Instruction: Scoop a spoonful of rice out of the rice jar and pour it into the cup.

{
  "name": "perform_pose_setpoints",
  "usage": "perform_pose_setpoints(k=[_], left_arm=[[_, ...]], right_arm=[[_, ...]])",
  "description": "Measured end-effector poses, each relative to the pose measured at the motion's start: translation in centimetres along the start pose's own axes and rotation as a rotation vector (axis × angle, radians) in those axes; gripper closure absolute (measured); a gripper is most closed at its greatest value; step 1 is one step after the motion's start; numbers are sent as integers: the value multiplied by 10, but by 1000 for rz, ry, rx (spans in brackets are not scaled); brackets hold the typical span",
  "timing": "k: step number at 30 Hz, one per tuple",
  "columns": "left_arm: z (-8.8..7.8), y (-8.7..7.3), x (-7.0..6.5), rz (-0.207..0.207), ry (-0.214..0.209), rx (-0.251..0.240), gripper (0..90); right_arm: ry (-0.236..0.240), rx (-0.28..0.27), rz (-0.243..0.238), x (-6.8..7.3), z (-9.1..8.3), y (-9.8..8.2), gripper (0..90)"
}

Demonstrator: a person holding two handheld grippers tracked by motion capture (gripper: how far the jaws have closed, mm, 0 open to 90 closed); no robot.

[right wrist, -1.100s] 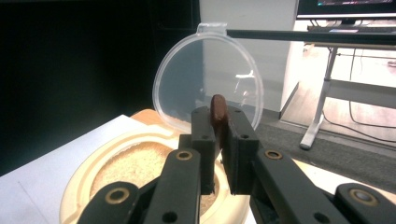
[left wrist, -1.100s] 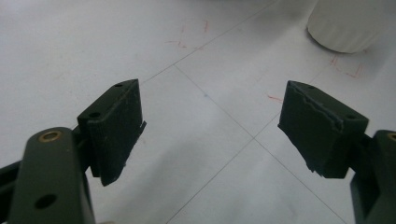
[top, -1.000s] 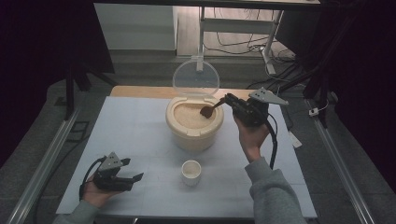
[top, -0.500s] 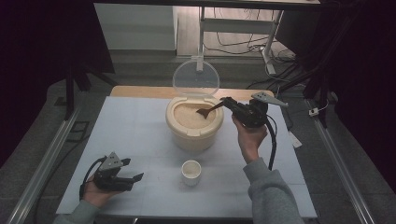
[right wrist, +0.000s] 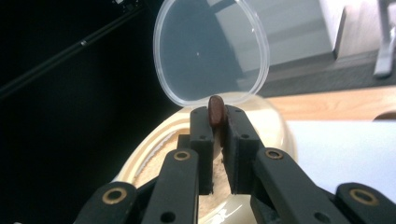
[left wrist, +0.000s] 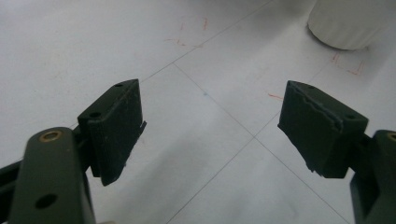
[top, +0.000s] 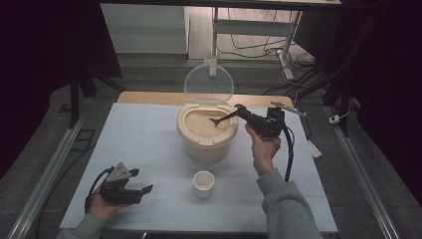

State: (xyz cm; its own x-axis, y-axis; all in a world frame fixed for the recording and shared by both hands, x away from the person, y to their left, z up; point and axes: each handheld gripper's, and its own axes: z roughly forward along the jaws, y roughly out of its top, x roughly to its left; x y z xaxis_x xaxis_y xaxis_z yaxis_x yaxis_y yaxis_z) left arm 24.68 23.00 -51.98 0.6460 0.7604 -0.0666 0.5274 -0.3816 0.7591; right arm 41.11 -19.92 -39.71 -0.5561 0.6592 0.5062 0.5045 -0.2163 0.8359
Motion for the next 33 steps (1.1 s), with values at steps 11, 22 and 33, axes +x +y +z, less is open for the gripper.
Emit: perform_pose_setpoints(k=[11,22,33], left_arm=[[0,-1,1,1,1,0,214],[0,-1,1,2,1,1,214],[0,-1,0,5,3,4,214]], right_arm=[[18,-15,184,-17,3,-7,828],[47,-27,294,-27,-6,-7,834],[60,-32,349,-34,-11,-8,836]])
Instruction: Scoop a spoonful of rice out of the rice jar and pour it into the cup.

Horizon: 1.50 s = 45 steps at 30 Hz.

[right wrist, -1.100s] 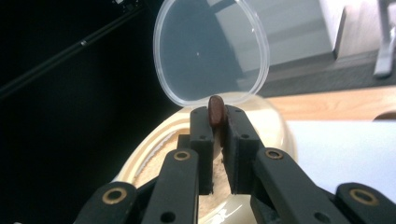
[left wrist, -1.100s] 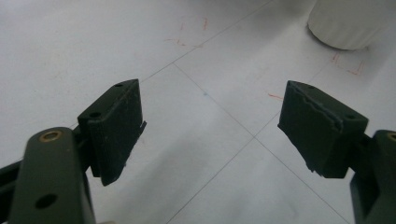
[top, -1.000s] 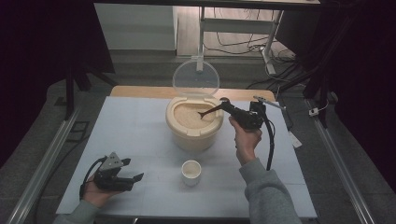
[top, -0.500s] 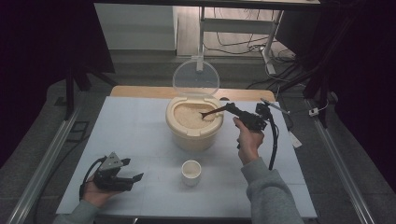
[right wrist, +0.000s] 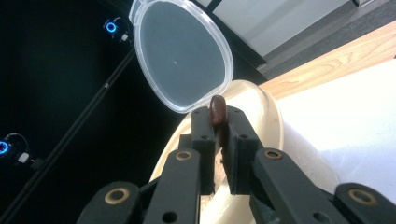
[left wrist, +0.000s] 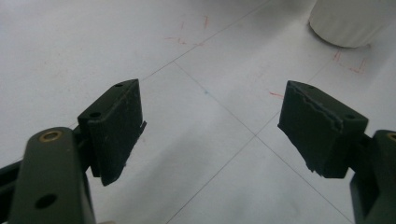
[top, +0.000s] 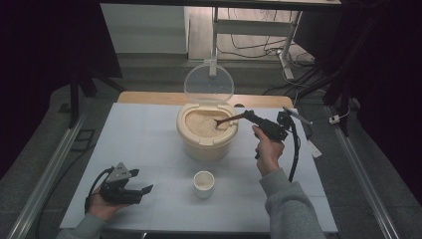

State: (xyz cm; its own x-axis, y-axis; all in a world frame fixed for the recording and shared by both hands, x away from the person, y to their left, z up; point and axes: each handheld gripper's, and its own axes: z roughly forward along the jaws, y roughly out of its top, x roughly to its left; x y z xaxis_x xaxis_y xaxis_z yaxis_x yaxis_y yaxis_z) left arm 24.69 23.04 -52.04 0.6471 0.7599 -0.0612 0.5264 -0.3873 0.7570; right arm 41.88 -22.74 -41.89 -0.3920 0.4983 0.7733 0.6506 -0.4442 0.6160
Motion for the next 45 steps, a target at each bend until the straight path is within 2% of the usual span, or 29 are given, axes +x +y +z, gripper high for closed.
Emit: perform_pose_setpoints(k=[13,24,45], left_arm=[[0,0,0,1,0,0,215],[1,0,-1,4,2,3,214],[2,1,-1,15,7,8,215]], right_arm=[[14,-12,68,-5,-6,6,836],[21,-15,99,-5,-10,11,836],[44,-29,79,3,-18,20,836]])
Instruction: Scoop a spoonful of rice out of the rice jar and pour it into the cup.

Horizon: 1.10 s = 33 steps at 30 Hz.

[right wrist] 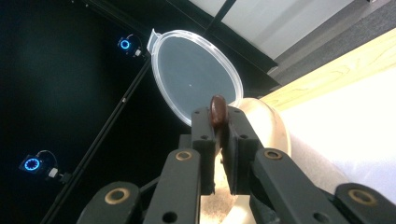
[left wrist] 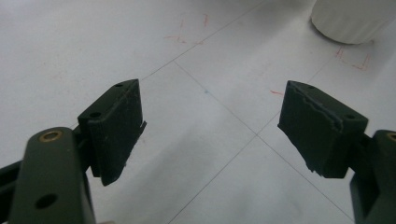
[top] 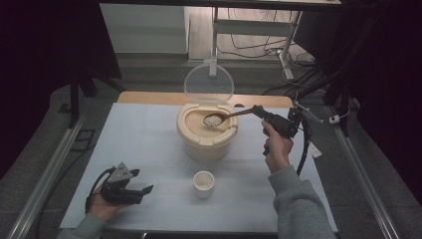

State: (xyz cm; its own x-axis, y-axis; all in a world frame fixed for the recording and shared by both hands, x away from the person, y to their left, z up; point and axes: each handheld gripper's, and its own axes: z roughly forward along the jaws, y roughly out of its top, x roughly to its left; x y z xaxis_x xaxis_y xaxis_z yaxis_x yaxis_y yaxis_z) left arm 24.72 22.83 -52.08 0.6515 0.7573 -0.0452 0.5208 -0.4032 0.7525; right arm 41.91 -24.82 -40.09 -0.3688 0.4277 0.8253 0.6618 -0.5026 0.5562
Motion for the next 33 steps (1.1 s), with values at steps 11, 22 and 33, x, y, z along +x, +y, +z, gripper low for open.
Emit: perform_pose_setpoints(k=[11,22,33], left_arm=[[0,0,0,1,-1,0,215],[0,1,-1,1,0,0,215],[0,1,0,-3,2,-1,215]], right_arm=[[6,24,7,-1,-3,0,836],[37,52,17,4,-11,-3,836],[63,105,20,9,-23,-9,836]])
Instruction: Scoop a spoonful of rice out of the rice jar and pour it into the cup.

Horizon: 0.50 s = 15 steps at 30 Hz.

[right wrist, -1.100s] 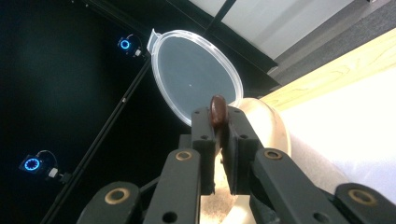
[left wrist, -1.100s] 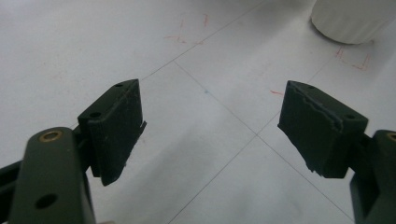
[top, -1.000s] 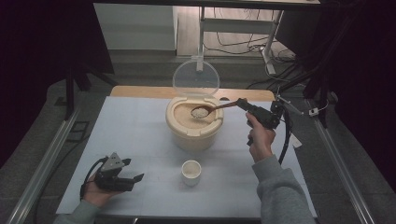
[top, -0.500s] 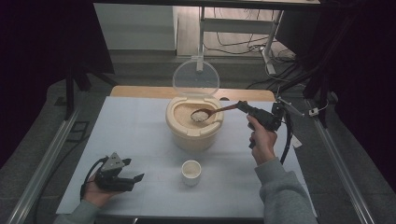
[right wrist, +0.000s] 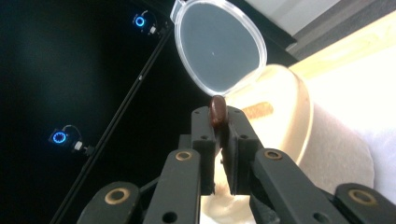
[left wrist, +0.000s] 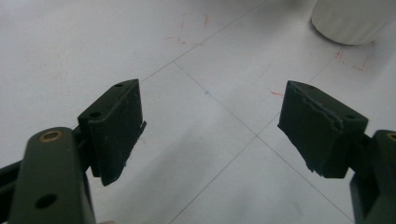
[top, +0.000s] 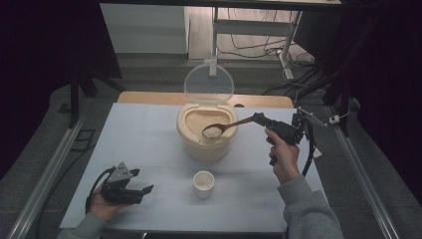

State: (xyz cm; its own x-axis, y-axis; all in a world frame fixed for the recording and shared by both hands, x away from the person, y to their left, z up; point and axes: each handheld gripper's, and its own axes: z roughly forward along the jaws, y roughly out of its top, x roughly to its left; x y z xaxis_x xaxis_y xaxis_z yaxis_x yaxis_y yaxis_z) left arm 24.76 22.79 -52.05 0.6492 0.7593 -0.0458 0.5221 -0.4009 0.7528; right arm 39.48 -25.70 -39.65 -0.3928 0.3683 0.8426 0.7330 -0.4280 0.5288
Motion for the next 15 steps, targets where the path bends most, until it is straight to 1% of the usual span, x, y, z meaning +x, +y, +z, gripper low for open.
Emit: perform_pose_setpoints(k=[5,7,10,15], left_arm=[[0,0,0,-4,1,-2,215],[0,0,0,-3,1,-1,215],[0,0,0,-2,1,-1,215],[0,0,1,-3,2,1,215]], right_arm=[[6,25,15,-4,-5,-6,836],[11,43,13,-6,-8,-11,836],[13,52,15,-7,-9,-14,836],[23,93,8,-8,-13,-24,836]])
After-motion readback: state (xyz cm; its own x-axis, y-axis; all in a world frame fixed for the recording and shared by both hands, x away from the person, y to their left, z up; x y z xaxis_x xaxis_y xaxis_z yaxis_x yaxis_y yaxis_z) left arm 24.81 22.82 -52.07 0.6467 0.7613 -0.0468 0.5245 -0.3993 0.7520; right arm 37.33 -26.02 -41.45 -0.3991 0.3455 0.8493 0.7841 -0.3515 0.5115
